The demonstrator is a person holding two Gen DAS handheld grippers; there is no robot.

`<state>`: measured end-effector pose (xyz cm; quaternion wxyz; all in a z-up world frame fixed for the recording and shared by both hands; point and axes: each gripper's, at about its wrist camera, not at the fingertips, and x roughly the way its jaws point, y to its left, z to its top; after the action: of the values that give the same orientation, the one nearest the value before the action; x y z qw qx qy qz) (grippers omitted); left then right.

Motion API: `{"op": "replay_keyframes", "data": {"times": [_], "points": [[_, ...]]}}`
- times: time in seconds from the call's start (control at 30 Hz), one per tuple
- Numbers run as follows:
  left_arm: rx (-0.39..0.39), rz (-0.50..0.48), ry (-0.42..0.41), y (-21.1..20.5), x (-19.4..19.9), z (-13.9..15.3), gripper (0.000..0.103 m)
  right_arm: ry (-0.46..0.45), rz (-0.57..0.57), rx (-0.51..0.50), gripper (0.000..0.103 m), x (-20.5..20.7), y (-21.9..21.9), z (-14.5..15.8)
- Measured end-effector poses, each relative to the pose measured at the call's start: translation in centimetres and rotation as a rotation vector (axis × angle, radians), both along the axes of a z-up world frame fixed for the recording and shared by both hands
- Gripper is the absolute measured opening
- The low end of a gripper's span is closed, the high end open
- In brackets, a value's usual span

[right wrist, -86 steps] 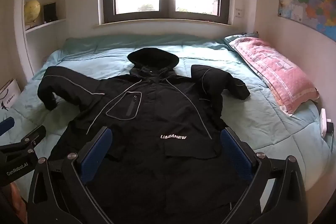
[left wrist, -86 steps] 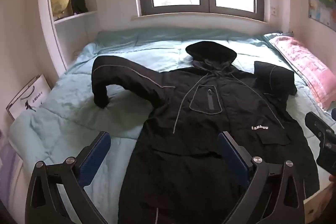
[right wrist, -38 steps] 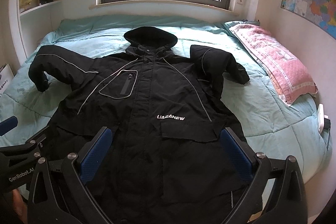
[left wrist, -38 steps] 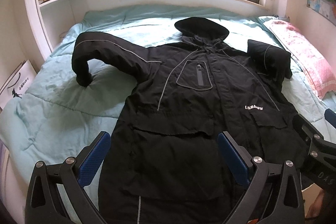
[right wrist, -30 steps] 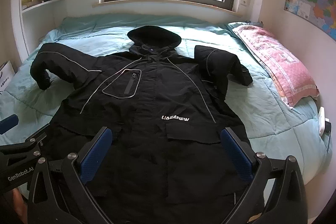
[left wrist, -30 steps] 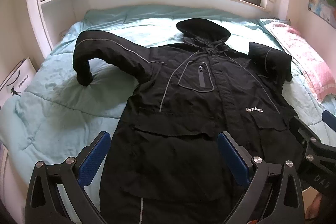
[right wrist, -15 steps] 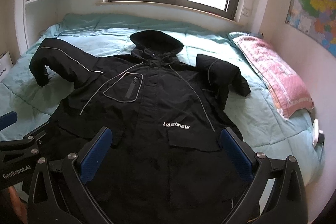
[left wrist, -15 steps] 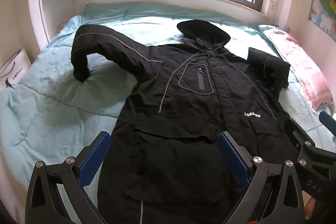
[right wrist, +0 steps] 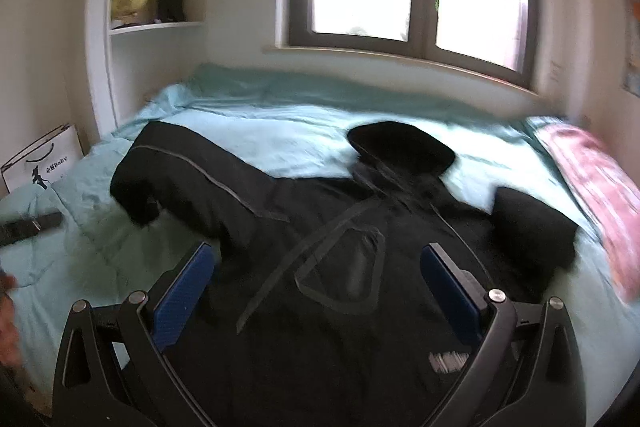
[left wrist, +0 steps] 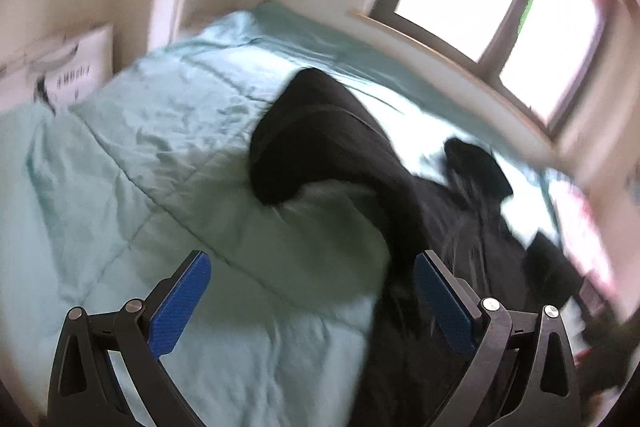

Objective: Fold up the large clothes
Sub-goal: 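Grasp the jacket sleeve with the left gripper and lift it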

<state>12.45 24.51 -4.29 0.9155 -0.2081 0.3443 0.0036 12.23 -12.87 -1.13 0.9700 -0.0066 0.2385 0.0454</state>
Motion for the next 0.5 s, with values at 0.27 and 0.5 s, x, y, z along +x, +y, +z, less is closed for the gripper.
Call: {"op": "replay_keyframes", "data": {"times": [0.27, 0.5], "points": [[-0.432, 0.059, 0.046, 6.7, 8.7, -6.9, 0.101, 0.219, -0.124, 0.035, 0.096, 10.6, -0.4, -14.6], [-0.946, 0.07, 0.023, 6.7, 13.0, -14.7, 0.101, 0.259, -0.101, 0.075, 0.097, 10.7, -1.1, -16.6]]}}
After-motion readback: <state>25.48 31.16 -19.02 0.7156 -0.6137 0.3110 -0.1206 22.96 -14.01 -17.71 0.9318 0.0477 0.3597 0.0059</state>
